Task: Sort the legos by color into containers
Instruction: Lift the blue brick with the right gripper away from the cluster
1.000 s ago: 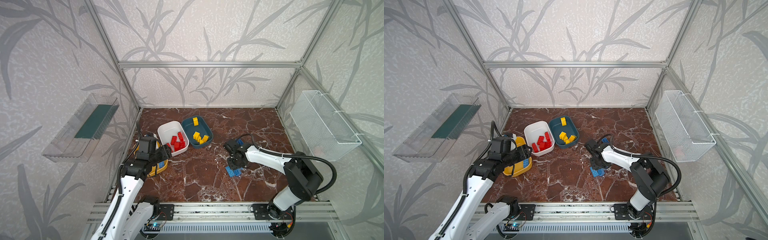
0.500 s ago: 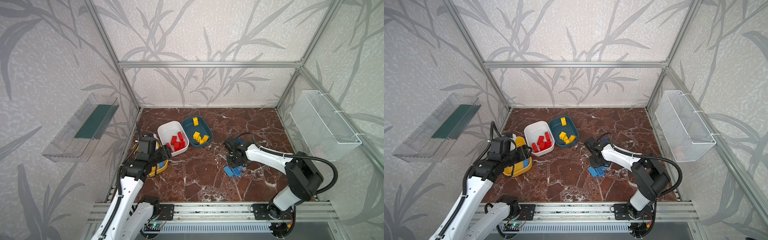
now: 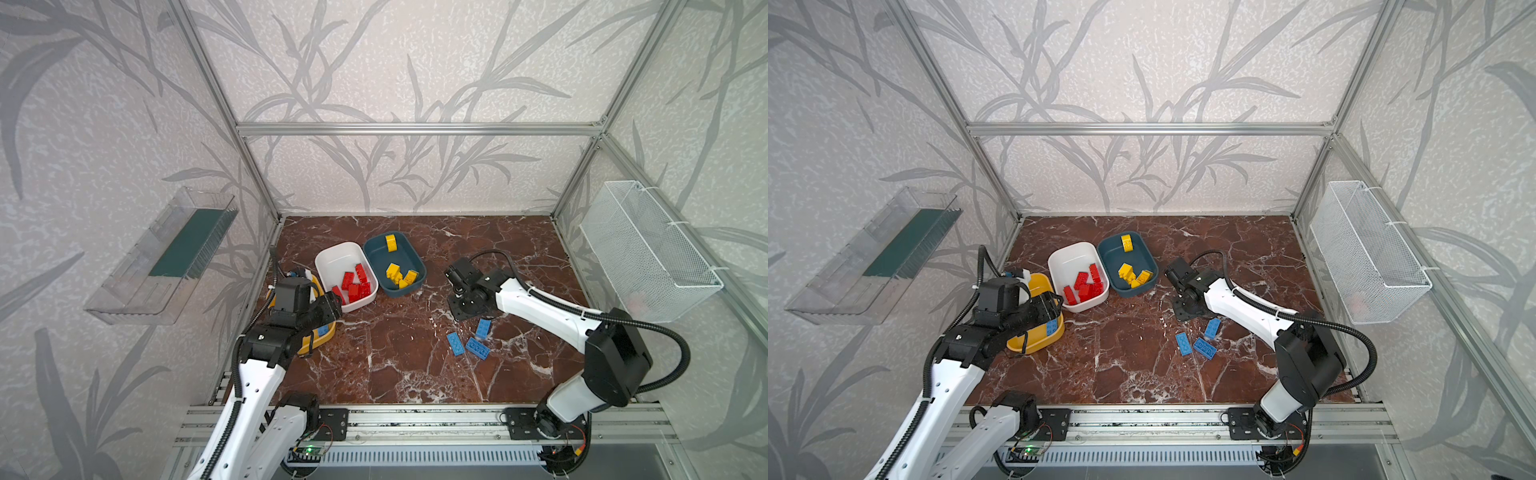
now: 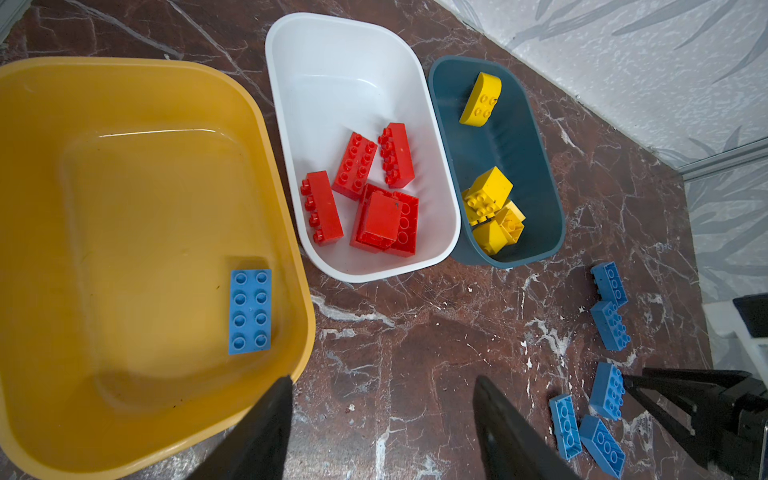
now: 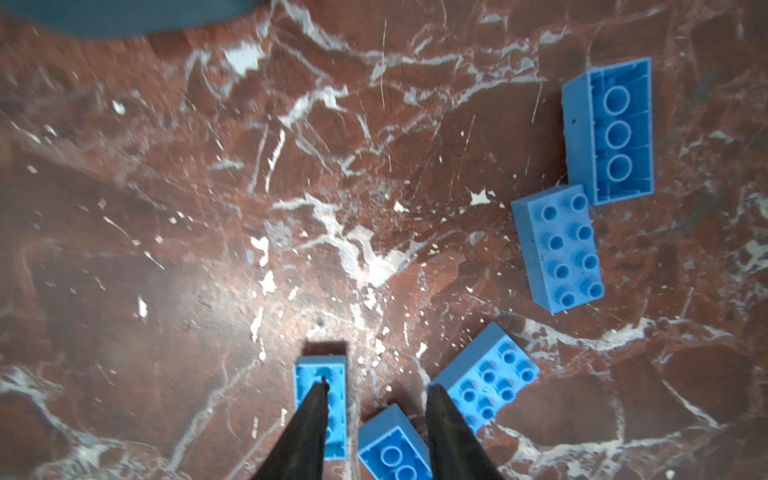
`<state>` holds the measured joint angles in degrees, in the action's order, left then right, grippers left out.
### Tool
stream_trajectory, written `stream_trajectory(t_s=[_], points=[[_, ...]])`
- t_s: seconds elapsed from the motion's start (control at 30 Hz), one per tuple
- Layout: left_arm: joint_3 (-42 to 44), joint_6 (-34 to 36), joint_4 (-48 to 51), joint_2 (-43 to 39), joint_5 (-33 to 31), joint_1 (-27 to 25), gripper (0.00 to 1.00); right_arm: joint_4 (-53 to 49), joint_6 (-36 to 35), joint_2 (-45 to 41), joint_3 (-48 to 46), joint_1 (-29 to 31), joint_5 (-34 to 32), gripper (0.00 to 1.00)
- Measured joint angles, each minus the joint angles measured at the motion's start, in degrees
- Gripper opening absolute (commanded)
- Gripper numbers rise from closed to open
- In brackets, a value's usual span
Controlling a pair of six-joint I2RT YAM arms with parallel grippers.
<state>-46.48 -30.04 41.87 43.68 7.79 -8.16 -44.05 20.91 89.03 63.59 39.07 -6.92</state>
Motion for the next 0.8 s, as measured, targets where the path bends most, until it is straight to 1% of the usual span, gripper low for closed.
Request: stream_trajectory(t_s=[0.1, 0.17, 0.27, 0.37, 0.53, 0.7, 0.8], points=[[0.0, 0.0, -0.2, 0.0, 0.1, 0.0, 0.69, -0.5, 0.4, -4.3, -6.6, 0.0, 0.8, 0.75], [0.1, 0.0, -0.3, 0.0, 0.3, 0.0, 0.69, -0.9, 0.5, -7.2, -10.4, 0.0, 1.4, 0.8], [0.1, 0.0, -0.3, 0.1, 0.6, 0.0, 0.69, -0.7, 0.7, -10.5, -14.9, 0.0, 2.1, 0.82], [0.1, 0.0, -0.3, 0.3, 1.0, 0.0, 0.69, 0.5, 1.0, -10.8, -16.7, 0.0, 2.6, 0.82], [0.2, 0.0, -0.3, 0.3, 1.1, 0.0, 0.69, 3.1, 1.3, -7.6, -16.7, 0.0, 4.2, 0.8], [0.2, 0.0, -0.3, 0.3, 1.1, 0.0, 0.69, 4.4, 1.3, -4.6, -16.7, 0.0, 5.7, 0.71], [0.2, 0.0, -0.3, 0.3, 1.1, 0.0, 0.69, 4.9, 1.3, -4.5, -16.7, 0.0, 6.4, 0.62]])
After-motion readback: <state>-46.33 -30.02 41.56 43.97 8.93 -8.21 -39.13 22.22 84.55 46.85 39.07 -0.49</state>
